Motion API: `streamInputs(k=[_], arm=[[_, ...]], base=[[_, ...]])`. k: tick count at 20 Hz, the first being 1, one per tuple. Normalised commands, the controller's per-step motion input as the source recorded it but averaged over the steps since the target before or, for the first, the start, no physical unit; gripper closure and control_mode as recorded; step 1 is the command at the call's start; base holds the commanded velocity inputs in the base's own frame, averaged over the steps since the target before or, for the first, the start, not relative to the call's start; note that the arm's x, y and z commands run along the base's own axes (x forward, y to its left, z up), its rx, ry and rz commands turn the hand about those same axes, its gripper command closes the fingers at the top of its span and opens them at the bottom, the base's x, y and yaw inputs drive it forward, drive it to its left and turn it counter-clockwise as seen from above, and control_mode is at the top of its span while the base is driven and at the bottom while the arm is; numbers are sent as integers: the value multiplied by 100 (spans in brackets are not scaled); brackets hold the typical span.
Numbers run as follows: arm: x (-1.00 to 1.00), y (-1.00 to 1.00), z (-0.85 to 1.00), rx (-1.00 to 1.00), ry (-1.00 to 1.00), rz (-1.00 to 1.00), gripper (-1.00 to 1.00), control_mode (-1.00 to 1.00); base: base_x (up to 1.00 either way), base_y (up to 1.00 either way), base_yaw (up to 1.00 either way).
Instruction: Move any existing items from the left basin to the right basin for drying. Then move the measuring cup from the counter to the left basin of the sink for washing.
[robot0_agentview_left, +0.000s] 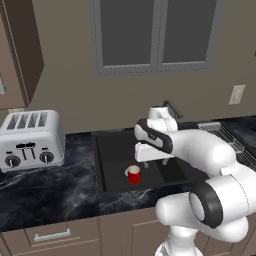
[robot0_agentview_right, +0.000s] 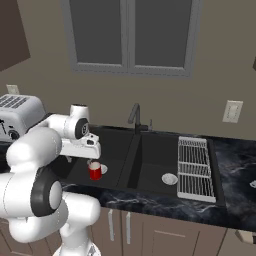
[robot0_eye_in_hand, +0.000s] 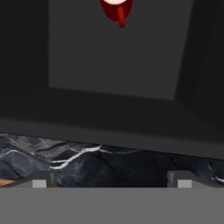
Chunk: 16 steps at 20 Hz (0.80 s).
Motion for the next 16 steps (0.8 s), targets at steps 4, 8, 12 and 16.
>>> streamInputs(k=[4,8,12,16], arm=[[1,0,-13,0,1,3,-100,-100],[2,0,-11,0,0,4,-100,-100],[6,-1,-12,0,0,5,-100,-100],[4,0,-11,0,0,5,-100,-100]], base=[[0,0,0],[0,0,0],[0,0,0],[0,0,0]])
